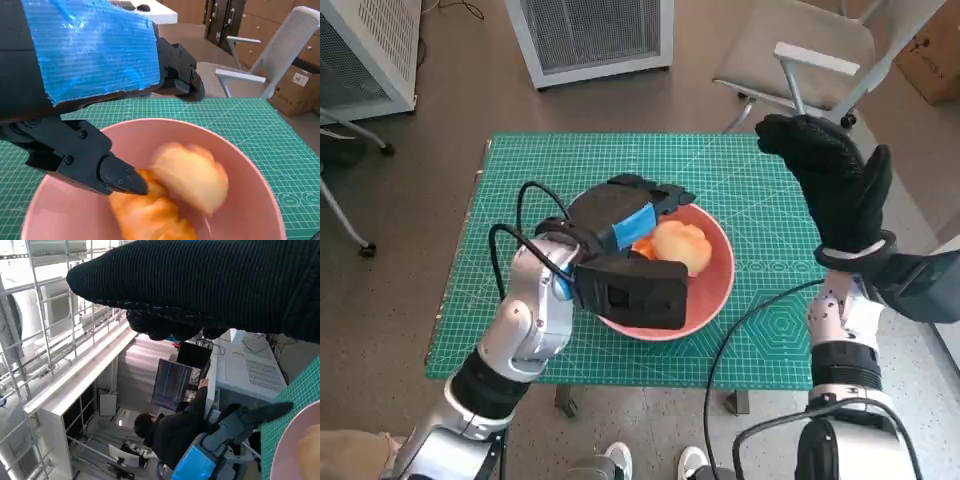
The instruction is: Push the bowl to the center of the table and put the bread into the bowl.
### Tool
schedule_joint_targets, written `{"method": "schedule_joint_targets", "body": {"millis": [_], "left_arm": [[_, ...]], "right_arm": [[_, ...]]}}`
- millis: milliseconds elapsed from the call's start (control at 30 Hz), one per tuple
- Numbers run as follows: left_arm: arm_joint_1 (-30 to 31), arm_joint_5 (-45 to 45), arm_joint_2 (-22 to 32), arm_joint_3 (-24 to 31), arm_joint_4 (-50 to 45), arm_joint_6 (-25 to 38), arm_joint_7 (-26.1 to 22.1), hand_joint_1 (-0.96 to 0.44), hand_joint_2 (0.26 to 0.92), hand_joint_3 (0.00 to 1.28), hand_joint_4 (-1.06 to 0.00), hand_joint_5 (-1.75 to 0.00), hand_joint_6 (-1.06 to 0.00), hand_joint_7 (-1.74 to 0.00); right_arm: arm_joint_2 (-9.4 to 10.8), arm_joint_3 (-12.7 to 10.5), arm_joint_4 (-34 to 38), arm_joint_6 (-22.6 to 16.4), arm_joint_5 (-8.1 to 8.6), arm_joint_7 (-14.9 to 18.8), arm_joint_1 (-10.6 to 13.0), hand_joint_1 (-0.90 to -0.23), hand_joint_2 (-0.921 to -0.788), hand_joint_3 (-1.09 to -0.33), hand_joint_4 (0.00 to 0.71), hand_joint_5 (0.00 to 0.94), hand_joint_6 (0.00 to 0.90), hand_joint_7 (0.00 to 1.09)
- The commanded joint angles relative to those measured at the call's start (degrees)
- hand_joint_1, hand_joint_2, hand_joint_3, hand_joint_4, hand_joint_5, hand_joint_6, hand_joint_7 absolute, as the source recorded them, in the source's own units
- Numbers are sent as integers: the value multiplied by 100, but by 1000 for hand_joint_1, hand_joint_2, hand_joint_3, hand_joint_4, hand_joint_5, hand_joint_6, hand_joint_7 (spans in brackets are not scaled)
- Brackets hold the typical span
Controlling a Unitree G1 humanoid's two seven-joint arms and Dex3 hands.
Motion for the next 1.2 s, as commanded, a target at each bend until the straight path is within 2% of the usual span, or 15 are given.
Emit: {"method": "schedule_joint_targets", "body": {"millis": [33, 233, 567, 700, 800, 967, 1200], "left_arm": [[113, -292, 75, 169, 20, -7, -61, -520, 865, 16, -4, 0, -177, -46], [173, -544, 193, 291, 24, -144, 18, -542, 870, 13, 0, 1, -169, -37], [381, -1489, 417, 988, -146, -436, 49, -560, 875, 10, 1, 1, -164, -32], [530, -2361, 353, 1617, -47, -872, 197, -571, 883, 13, 1, 1, -167, -34], [668, -3249, 171, 2230, 314, -1643, 442, -600, 899, 17, 1, 1, -178, -40], [707, -4326, -45, 2816, 868, -2665, 504, -629, 916, 35, 1, 1, -181, -42], [669, -5655, -399, 3398, 1221, -3225, 413, -636, 921, 64, 1, 1, -165, -34]], "right_arm": [[30, 46, -53, 46, -60, -63, 82, -619, -921, -581, 164, 2, 188, 178], [42, 90, -126, 70, -57, -86, 73, -619, -921, -584, 164, 1, 187, 180], [36, 137, -150, 61, -56, -95, 26, -617, -921, -591, 146, 0, 183, 187], [23, 150, -139, 61, -85, -134, -28, -616, -921, -594, 143, 0, 181, 190], [6, 168, -141, 72, -106, -174, -96, -615, -921, -596, 142, 0, 180, 193], [-6, 214, -192, 83, -147, -257, -180, -613, -921, -597, 142, 0, 175, 197], [-27, 294, -214, 54, -259, -436, -367, -597, -921, -596, 142, 1, 176, 207]]}}
